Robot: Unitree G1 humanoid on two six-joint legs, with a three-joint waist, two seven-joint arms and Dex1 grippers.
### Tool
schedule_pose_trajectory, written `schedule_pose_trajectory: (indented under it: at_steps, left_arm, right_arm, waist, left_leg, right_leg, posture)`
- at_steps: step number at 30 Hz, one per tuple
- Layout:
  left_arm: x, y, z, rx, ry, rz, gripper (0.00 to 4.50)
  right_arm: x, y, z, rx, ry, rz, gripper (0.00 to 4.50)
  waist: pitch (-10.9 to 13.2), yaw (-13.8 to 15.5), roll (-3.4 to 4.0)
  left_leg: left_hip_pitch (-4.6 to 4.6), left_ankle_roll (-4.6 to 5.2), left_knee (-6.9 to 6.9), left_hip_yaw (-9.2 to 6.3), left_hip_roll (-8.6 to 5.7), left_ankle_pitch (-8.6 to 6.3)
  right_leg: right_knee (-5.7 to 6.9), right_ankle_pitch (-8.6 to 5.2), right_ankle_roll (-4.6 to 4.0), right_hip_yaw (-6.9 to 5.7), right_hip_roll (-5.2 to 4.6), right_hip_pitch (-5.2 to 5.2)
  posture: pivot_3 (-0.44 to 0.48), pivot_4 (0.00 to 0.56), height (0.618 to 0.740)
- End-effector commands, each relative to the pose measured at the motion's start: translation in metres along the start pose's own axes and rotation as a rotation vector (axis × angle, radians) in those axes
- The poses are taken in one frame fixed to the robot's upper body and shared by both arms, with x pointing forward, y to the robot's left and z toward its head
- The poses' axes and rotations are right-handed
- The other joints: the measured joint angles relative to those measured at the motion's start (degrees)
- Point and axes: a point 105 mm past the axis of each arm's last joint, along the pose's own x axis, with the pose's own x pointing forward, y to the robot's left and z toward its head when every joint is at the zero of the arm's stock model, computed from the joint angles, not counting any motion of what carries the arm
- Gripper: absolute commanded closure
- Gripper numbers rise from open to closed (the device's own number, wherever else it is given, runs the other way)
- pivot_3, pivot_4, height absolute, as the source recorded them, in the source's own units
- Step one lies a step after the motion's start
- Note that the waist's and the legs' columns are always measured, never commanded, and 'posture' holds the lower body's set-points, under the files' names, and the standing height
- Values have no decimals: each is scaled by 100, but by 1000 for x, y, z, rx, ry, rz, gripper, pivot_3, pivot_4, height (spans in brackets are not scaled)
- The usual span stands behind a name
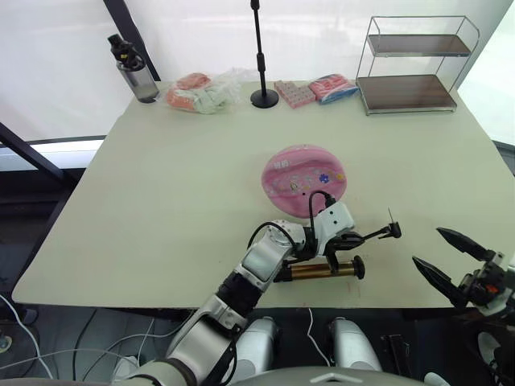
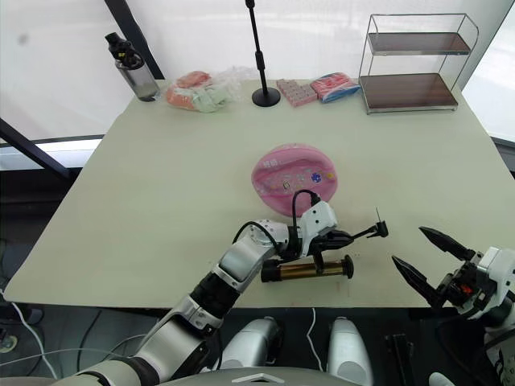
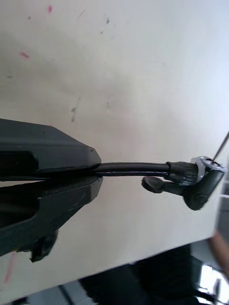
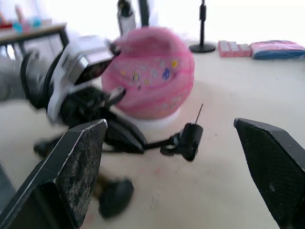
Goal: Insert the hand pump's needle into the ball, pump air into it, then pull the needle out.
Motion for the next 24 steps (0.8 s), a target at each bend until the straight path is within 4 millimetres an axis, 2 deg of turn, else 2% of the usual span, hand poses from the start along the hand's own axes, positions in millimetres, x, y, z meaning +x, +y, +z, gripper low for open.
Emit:
schedule_pose_trajectory:
  at_steps: [1,4,7,11,17,24]
  left_arm:
    - [-2,-3,23,50,-112,-17,4327]
    - [-4,-2,26,6,-157,-12,4327]
    - [-4,-2,27,-13,-178,-19,4327]
    - [-4,-2,25,-9,-172,-25,4327]
    - [-4,-3,23,-8,-167,-28,4327]
    - [-5,-3,21,-17,-165,-29,4327]
  right_arm:
    - [9,1,9,102,-29,-53,0]
    - [23,0,11,177,-29,-100,0]
    - [38,10,8,280,18,-84,0]
    - [42,11,-1,466,142,-90,0]
    - [48,3,9,546,136,-98,0]
    - [51,-1,13,555,125,-100,0]
  waist:
    - [1,6,-1]
    - [0,-3,-1]
    - [0,-9,-1]
    - [1,0,-2]
    - [2,-3,-5]
    - [2,-7,-5]
  left_leg:
    - [-1,0,0,0,0,0]
    - [-1,1,1,0,-2,0]
    - [0,1,1,0,0,0]
    - [-2,2,2,1,-2,0]
    - [-4,3,2,1,-3,0]
    - [-3,4,2,1,-3,0]
  right_leg:
    - [0,0,0,0,-1,0]
    - [0,0,0,0,-1,0]
    - [1,0,-1,1,2,-1]
    - [1,1,-1,0,1,-1]
    - [1,0,-1,-3,2,-1]
    - [1,1,-1,-3,5,-1]
  posture:
    - [0,150,740]
    - [0,150,740]
    - [0,150,740]
    - [0,150,740]
    - [0,150,740]
    - [0,150,740]
